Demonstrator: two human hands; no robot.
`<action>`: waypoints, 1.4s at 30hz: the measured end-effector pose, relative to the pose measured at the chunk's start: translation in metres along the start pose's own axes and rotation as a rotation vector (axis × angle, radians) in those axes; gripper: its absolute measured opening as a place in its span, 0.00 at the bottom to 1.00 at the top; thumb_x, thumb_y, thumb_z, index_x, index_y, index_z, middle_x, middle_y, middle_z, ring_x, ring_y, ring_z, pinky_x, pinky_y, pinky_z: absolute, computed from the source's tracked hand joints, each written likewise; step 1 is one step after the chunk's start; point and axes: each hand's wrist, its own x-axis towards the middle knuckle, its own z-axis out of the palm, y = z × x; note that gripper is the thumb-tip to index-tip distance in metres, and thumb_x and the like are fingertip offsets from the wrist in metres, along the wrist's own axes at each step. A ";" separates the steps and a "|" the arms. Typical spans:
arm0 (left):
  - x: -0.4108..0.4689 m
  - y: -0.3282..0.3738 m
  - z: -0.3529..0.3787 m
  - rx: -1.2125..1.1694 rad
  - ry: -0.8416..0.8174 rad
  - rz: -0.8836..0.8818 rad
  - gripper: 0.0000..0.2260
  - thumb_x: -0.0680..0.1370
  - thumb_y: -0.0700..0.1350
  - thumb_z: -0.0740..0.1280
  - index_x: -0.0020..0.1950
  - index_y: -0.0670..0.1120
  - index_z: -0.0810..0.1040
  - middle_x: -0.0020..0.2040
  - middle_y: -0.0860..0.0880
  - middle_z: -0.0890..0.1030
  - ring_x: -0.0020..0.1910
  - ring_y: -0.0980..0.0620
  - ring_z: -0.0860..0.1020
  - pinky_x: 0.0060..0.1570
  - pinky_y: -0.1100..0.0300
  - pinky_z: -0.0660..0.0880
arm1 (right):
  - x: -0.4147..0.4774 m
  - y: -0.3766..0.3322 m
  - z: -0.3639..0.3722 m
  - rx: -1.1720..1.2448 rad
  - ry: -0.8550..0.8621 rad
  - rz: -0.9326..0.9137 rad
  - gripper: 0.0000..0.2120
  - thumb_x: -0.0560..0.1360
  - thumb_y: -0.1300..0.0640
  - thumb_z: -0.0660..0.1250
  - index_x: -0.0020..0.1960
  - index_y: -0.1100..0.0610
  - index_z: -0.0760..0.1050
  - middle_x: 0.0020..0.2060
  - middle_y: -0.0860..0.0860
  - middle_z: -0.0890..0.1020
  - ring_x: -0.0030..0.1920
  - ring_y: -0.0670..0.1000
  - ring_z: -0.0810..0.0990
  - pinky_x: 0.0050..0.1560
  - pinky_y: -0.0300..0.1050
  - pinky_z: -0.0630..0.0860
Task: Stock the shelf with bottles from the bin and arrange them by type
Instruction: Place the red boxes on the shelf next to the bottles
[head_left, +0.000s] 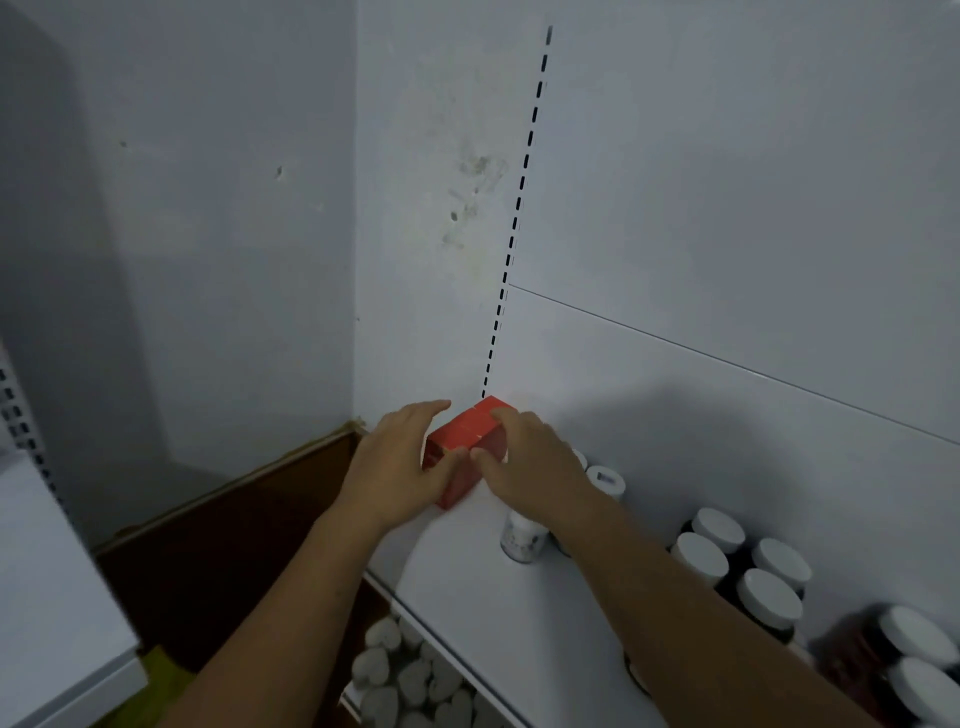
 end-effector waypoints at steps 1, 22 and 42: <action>-0.005 0.004 -0.008 0.087 0.022 0.034 0.29 0.79 0.67 0.65 0.78 0.58 0.67 0.74 0.56 0.75 0.66 0.49 0.77 0.67 0.44 0.75 | -0.006 -0.001 -0.002 -0.031 0.025 -0.022 0.28 0.79 0.42 0.67 0.75 0.52 0.68 0.67 0.54 0.77 0.66 0.59 0.76 0.65 0.56 0.74; -0.406 0.111 -0.131 0.672 0.116 -0.467 0.30 0.79 0.70 0.57 0.76 0.57 0.69 0.70 0.54 0.77 0.67 0.49 0.76 0.62 0.46 0.77 | -0.283 -0.094 0.010 0.131 -0.252 -0.730 0.30 0.81 0.38 0.63 0.79 0.47 0.63 0.72 0.49 0.73 0.71 0.53 0.71 0.71 0.56 0.69; -0.821 -0.032 -0.100 0.430 0.033 -1.144 0.26 0.79 0.60 0.69 0.76 0.56 0.69 0.70 0.54 0.76 0.68 0.49 0.76 0.63 0.47 0.77 | -0.545 -0.229 0.285 0.126 -0.853 -0.724 0.31 0.79 0.40 0.67 0.79 0.49 0.64 0.72 0.52 0.72 0.69 0.56 0.74 0.66 0.56 0.75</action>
